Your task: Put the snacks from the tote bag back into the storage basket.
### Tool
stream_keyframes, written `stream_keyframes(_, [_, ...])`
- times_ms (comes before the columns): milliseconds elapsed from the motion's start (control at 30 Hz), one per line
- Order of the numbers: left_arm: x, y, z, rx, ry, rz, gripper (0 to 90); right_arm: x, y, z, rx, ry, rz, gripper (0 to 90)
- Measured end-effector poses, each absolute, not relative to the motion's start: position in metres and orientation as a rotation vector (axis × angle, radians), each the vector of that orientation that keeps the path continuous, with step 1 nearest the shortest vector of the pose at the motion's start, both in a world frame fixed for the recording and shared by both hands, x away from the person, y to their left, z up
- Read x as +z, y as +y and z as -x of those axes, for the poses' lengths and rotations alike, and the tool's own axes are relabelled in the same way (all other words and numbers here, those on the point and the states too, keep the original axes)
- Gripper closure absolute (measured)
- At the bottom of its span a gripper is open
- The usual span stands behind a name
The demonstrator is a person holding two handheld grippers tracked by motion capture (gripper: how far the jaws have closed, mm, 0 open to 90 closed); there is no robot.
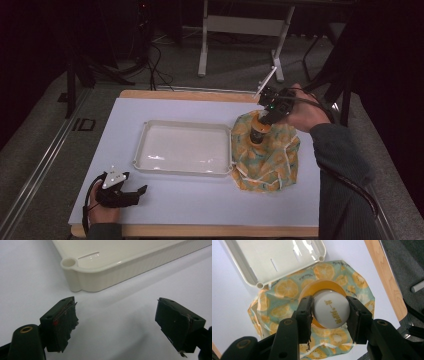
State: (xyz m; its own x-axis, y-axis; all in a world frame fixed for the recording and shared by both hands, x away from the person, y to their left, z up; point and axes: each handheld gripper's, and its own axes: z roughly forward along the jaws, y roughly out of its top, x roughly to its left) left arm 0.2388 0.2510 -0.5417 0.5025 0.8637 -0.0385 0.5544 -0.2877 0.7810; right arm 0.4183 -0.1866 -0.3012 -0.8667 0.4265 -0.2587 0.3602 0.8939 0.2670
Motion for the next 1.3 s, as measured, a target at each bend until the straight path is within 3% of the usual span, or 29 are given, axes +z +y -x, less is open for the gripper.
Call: stream_keyframes(1300, [-0.541, 0.251, -0.238, 0.513, 1.159, -1.976, 17.7, -0.288, -0.144, -0.406, 0.37, 2.722, -0.469, 59.0])
